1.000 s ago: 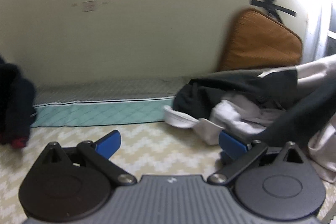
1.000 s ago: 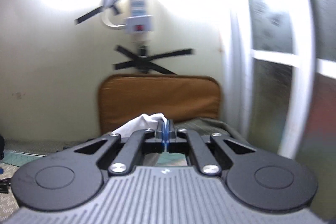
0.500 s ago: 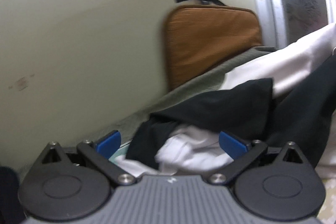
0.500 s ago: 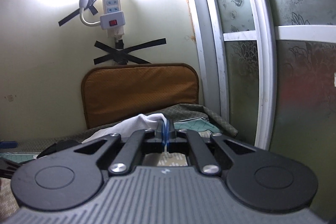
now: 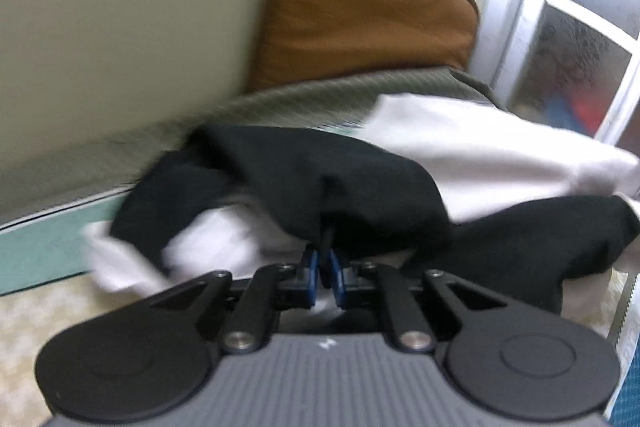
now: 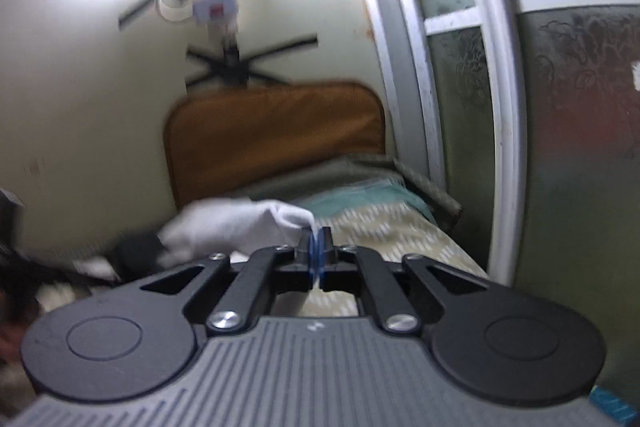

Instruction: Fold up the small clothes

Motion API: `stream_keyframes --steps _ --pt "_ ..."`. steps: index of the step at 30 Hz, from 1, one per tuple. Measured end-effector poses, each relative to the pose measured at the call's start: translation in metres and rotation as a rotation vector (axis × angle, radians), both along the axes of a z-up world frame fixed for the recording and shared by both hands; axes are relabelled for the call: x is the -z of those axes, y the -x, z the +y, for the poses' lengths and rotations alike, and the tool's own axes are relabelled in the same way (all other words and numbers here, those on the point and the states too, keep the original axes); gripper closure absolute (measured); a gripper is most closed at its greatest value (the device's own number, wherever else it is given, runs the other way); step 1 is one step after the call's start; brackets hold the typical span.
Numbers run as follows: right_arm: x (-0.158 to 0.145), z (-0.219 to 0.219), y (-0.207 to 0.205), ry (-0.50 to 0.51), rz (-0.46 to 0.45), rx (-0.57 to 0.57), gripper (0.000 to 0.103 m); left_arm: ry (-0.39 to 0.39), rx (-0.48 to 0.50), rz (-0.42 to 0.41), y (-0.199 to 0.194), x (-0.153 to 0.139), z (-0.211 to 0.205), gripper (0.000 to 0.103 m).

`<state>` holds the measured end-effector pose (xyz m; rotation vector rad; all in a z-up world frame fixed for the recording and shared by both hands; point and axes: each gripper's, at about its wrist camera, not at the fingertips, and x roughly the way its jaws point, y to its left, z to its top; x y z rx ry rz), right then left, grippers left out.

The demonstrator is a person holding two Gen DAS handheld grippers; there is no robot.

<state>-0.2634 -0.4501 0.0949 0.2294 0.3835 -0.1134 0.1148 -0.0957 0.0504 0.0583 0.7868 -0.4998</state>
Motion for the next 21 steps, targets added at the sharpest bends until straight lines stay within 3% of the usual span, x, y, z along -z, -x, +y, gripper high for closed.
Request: stream_keyframes --steps 2,4,5,6,10,13,18,20,21 --pt "0.000 0.002 -0.004 0.040 0.012 0.015 0.086 0.017 -0.031 -0.016 0.011 -0.006 0.030 0.095" --pt "-0.006 0.002 -0.006 0.050 -0.016 0.033 0.062 0.015 -0.081 -0.026 0.026 -0.009 0.064 0.096" --pt "-0.010 0.002 -0.006 0.045 -0.046 0.041 0.044 0.031 -0.111 -0.016 0.035 -0.009 0.085 0.096" --pt "-0.016 0.003 -0.006 0.042 -0.082 0.040 0.038 0.048 -0.138 -0.005 0.042 -0.010 0.102 0.096" --pt "-0.034 0.020 -0.028 0.068 -0.134 -0.063 0.033 0.071 -0.277 0.025 0.090 -0.002 0.168 0.096" --pt "-0.034 0.041 -0.066 0.111 -0.126 -0.191 0.020 0.100 -0.391 0.069 0.128 0.010 0.205 0.096" --pt "-0.015 0.073 -0.165 0.116 0.045 -0.376 0.018 0.129 -0.511 0.107 0.171 0.015 0.241 0.087" --pt "-0.006 0.085 -0.201 0.129 0.140 -0.411 0.019 0.076 -0.533 0.072 0.177 0.004 0.242 0.069" --pt "0.000 0.091 -0.217 0.134 0.189 -0.427 0.022 0.065 -0.536 0.045 0.181 -0.004 0.245 0.065"
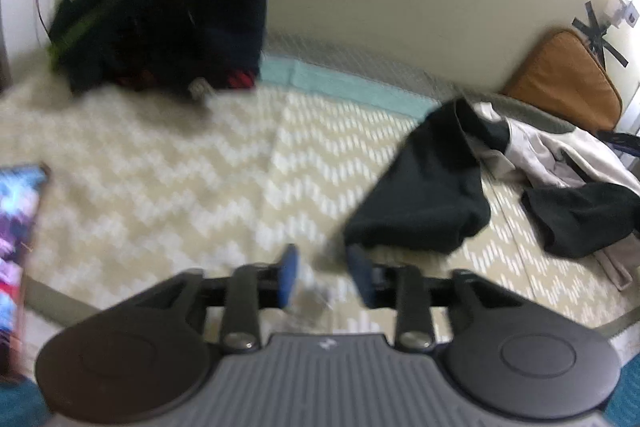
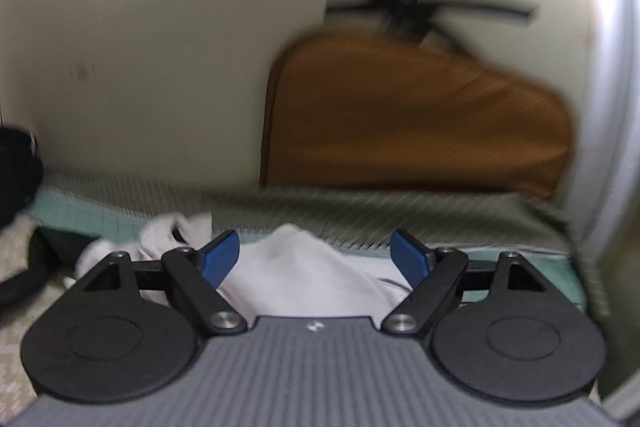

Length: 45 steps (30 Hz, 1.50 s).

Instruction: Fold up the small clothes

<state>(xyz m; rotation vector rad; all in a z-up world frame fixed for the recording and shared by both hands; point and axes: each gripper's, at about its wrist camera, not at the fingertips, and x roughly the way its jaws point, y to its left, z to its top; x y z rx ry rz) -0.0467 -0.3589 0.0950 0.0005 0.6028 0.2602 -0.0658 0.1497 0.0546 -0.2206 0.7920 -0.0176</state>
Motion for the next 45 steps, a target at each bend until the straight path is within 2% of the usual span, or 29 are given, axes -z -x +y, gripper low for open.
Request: stream_keyframes --steps 1,2,3,5,8,10,12,14,16,17,19,20,22,24,28,29,30,31,33,36,38,40,42,44,45 --pt "0.006 0.006 -0.013 0.009 0.051 -0.020 0.028 -0.013 0.003 -0.027 0.002 -0.009 0.000 0.061" --pt "0.012 0.012 -0.020 0.024 0.087 -0.039 0.055 -0.023 0.006 -0.050 0.003 -0.016 0.000 0.060" --pt "0.015 0.017 -0.023 0.061 0.105 -0.038 0.093 -0.040 0.010 -0.080 0.003 -0.027 0.000 0.059" --pt "0.009 0.021 -0.008 0.065 0.051 -0.046 0.096 -0.072 0.026 -0.129 -0.004 -0.044 -0.004 0.057" --pt "-0.023 0.009 0.044 -0.002 -0.158 -0.068 0.096 -0.147 0.079 -0.195 -0.028 -0.064 -0.021 0.051" --pt "-0.042 -0.002 0.082 -0.041 -0.252 -0.067 0.096 -0.207 0.132 -0.234 -0.051 -0.071 -0.043 0.048" --pt "-0.056 -0.012 0.120 -0.057 -0.313 -0.057 0.096 -0.245 0.186 -0.256 -0.075 -0.070 -0.067 0.047" --pt "-0.062 -0.023 0.162 -0.091 -0.347 -0.061 0.096 -0.251 0.245 -0.249 -0.098 -0.069 -0.093 0.047" --pt "-0.058 -0.032 0.195 -0.140 -0.337 -0.089 0.096 -0.259 0.318 -0.263 -0.111 -0.066 -0.121 0.045" --pt "-0.050 -0.035 0.212 -0.168 -0.316 -0.102 0.096 -0.271 0.352 -0.272 -0.114 -0.065 -0.135 0.040" --pt "-0.022 -0.034 0.240 -0.250 -0.215 -0.130 0.096 -0.294 0.429 -0.288 -0.115 -0.062 -0.162 0.033" --pt "-0.008 -0.027 0.252 -0.256 -0.162 -0.127 0.096 -0.308 0.465 -0.297 -0.113 -0.060 -0.173 0.029" --pt "0.024 -0.017 0.267 -0.238 -0.054 -0.104 0.096 -0.358 0.526 -0.324 -0.107 -0.057 -0.193 0.026" --pt "0.042 -0.012 0.276 -0.246 -0.001 -0.090 0.096 -0.417 0.579 -0.349 -0.102 -0.053 -0.210 0.025" --pt "0.030 -0.015 0.283 -0.275 -0.007 -0.118 0.088 -0.510 0.627 -0.364 -0.102 -0.050 -0.234 0.023" --pt "0.022 -0.021 0.286 -0.299 -0.033 -0.143 0.075 -0.518 0.624 -0.368 -0.104 -0.050 -0.237 0.023" --pt "0.011 -0.025 0.284 -0.336 -0.069 -0.172 0.057 -0.517 0.623 -0.377 -0.102 -0.052 -0.236 0.023" --pt "0.001 -0.030 0.282 -0.377 -0.108 -0.201 0.052 -0.513 0.621 -0.387 -0.097 -0.052 -0.234 0.023" --pt "-0.019 -0.031 0.263 -0.447 -0.155 -0.254 0.049 -0.509 0.614 -0.401 -0.090 -0.051 -0.230 0.021" --pt "-0.042 -0.015 0.210 -0.485 -0.130 -0.284 0.048 -0.510 0.602 -0.382 -0.091 -0.048 -0.225 0.020" --pt "-0.045 0.000 0.161 -0.473 -0.049 -0.265 0.048 -0.524 0.594 -0.381 -0.094 -0.045 -0.225 0.020" --pt "-0.036 0.018 0.108 -0.387 0.058 -0.159 0.046 -0.540 0.588 -0.388 -0.093 -0.044 -0.222 0.020" --pt "-0.017 0.029 0.061 -0.317 0.182 -0.057 0.040 -0.536 0.584 -0.385 -0.095 -0.045 -0.217 0.020" --pt "0.004 0.029 0.027 -0.348 0.315 -0.013 0.040 -0.536 0.580 -0.389 -0.096 -0.046 -0.212 0.020" --pt "0.014 0.028 0.015 -0.399 0.385 -0.014 0.039 -0.537 0.578 -0.393 -0.096 -0.047 -0.211 0.020"
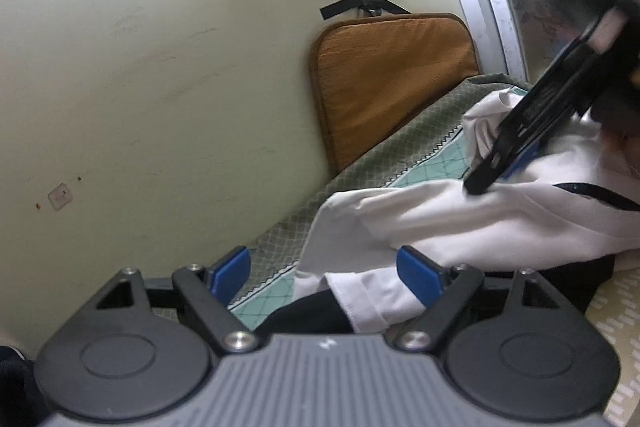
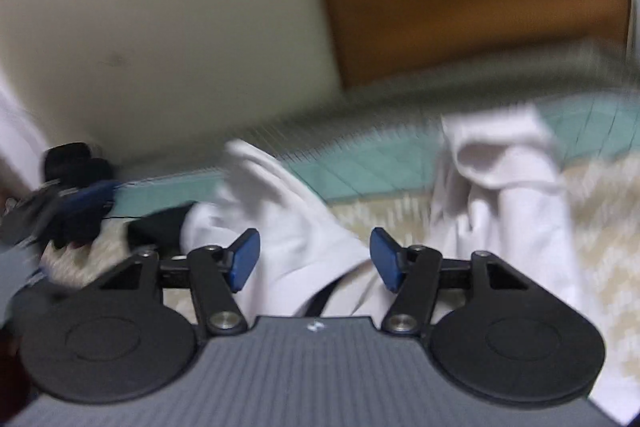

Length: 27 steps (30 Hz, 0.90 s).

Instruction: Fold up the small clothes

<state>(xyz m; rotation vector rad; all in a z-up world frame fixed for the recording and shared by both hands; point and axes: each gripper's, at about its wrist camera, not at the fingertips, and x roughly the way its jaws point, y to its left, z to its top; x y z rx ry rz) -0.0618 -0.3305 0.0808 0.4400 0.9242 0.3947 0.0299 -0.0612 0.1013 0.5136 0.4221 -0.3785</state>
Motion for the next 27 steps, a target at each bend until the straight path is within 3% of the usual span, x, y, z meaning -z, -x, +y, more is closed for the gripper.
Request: stream_keyframes --steps 1,2,3,5,8,13,14,20,24,27 --pt "0.006 0.001 -0.005 -0.054 0.041 -0.027 0.040 0.002 -0.001 -0.005 0.001 -0.001 0.002 0.020" --pt "0.006 0.004 -0.005 -0.064 0.037 -0.052 0.056 0.005 0.000 -0.009 0.002 -0.002 0.003 0.020" --pt "0.000 0.008 -0.001 -0.038 0.002 -0.063 0.090 0.008 0.003 -0.013 0.005 -0.004 0.005 0.020" --pt "-0.019 0.016 0.023 0.010 -0.147 -0.112 0.091 0.006 0.017 -0.024 0.010 -0.007 0.007 0.017" --pt "-0.042 0.040 0.069 0.169 -0.391 -0.260 0.091 -0.012 0.061 -0.052 0.021 -0.011 0.005 0.012" --pt "-0.043 0.081 0.136 0.347 -0.596 -0.516 0.093 -0.081 0.147 -0.075 0.038 -0.009 -0.010 0.007" --pt "-0.045 0.085 0.146 0.363 -0.622 -0.555 0.099 -0.097 0.165 -0.071 0.040 -0.006 -0.012 0.007" --pt "-0.067 0.082 0.170 0.349 -0.703 -0.583 0.100 -0.170 0.250 -0.041 0.054 0.015 -0.015 0.007" --pt "-0.067 0.068 0.163 0.333 -0.669 -0.464 0.099 -0.216 0.243 -0.065 0.046 0.026 -0.019 0.007" --pt "-0.058 0.042 0.171 0.329 -0.608 -0.337 0.096 -0.292 0.278 -0.062 0.037 0.038 -0.013 0.007"
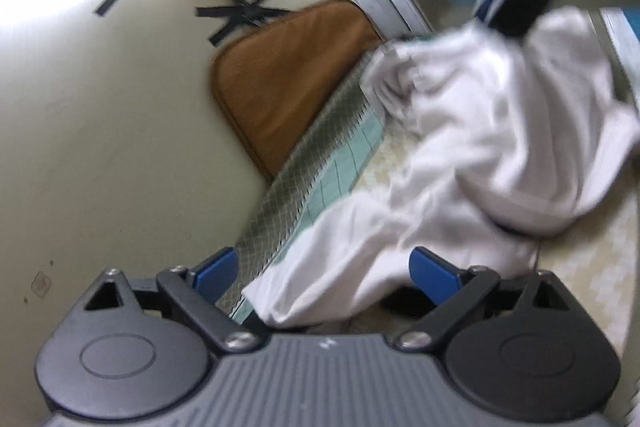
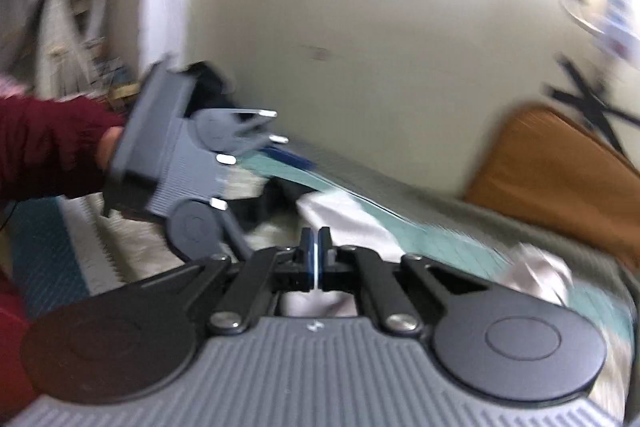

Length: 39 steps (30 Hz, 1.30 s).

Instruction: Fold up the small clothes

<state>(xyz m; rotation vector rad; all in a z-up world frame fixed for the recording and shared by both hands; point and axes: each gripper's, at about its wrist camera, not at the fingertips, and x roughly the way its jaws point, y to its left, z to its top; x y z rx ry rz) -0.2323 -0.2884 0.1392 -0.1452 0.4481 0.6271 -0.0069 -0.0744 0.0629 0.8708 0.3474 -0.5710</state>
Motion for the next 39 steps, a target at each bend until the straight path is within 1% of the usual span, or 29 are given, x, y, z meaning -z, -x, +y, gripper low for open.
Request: stream_keyframes --steps 3,4,5,6,7,8,9,10,11,13,14,16,17,19,22,24,26,28,29,31,33,35,36,37,38,39 --pt "0.014 -0.028 0.016 0.007 0.041 0.096 0.094 -0.095 0.064 -0.002 -0.006 0.015 0.007 0.007" --pt "0.020 -0.033 0.024 0.016 0.050 0.125 0.091 -0.120 0.081 0.004 -0.008 0.019 0.007 0.007" --pt "0.025 -0.039 0.031 0.027 0.055 0.160 0.082 -0.148 0.097 0.010 -0.011 0.025 0.007 0.008" --pt "0.030 -0.043 0.039 0.046 0.051 0.196 0.066 -0.173 0.114 0.016 -0.016 0.030 0.006 0.010" --pt "0.037 -0.049 0.049 0.084 0.036 0.238 0.058 -0.194 0.130 0.023 -0.017 0.036 0.006 0.021" --pt "0.043 -0.050 0.057 0.136 0.018 0.275 0.053 -0.206 0.146 0.016 -0.018 0.040 0.005 0.040" --pt "0.048 -0.048 0.062 0.188 0.009 0.298 0.053 -0.215 0.160 0.012 -0.018 0.043 0.004 0.052" --pt "0.055 -0.047 0.068 0.250 0.007 0.323 0.053 -0.224 0.158 0.027 -0.020 0.045 0.003 0.078" --pt "0.066 -0.046 0.070 0.309 0.006 0.340 0.053 -0.220 0.147 0.037 -0.022 0.046 0.001 0.096" --pt "0.080 -0.040 0.076 0.435 -0.023 0.353 0.053 -0.161 0.133 0.039 -0.022 0.040 0.001 0.096" --pt "0.087 -0.037 0.078 0.508 -0.055 0.354 0.053 -0.118 0.123 0.035 -0.021 0.034 0.004 0.096" --pt "0.104 -0.027 0.080 0.677 -0.146 0.342 0.054 -0.028 0.107 0.034 -0.016 0.017 0.011 0.096" --pt "0.113 -0.022 0.077 0.757 -0.191 0.330 0.054 0.005 0.103 0.032 -0.014 0.010 0.014 0.096" --pt "0.128 -0.018 0.072 0.872 -0.282 0.309 0.054 0.053 0.089 0.017 -0.006 -0.004 0.020 0.096" --pt "0.144 -0.014 0.066 1.011 -0.406 0.243 0.054 0.109 0.059 -0.005 0.003 -0.019 0.027 0.096" --pt "0.147 -0.012 0.063 1.047 -0.454 0.189 0.054 0.175 0.027 0.000 0.006 -0.031 0.033 0.096" --pt "0.144 -0.007 0.064 1.051 -0.498 0.155 0.054 0.246 -0.010 0.012 0.009 -0.044 0.039 0.096" --pt "0.139 -0.008 0.070 1.081 -0.544 0.131 0.052 0.302 -0.047 0.006 0.015 -0.054 0.047 0.096" --pt "0.137 -0.008 0.071 1.090 -0.561 0.128 0.049 0.319 -0.058 -0.005 0.019 -0.059 0.050 0.096" --pt "0.127 -0.013 0.077 1.061 -0.578 0.147 0.044 0.342 -0.071 -0.027 0.029 -0.066 0.055 0.096" --pt "0.121 -0.015 0.075 1.016 -0.557 0.151 0.044 0.356 -0.072 -0.032 0.036 -0.072 0.057 0.096" --pt "0.124 -0.013 0.068 1.010 -0.543 0.120 0.045 0.357 -0.078 -0.043 0.044 -0.075 0.056 0.096" --pt "0.126 -0.012 0.064 1.019 -0.538 0.097 0.054 0.358 -0.083 -0.048 0.045 -0.076 0.056 0.096" --pt "0.126 -0.011 0.059 1.025 -0.531 0.083 0.068 0.358 -0.093 -0.055 0.047 -0.078 0.055 0.096" --pt "0.121 -0.009 0.055 1.014 -0.519 0.095 0.098 0.363 -0.105 -0.063 0.050 -0.081 0.054 0.096" --pt "0.111 -0.009 0.054 0.973 -0.519 0.121 0.098 0.371 -0.115 -0.069 0.053 -0.085 0.056 0.096"
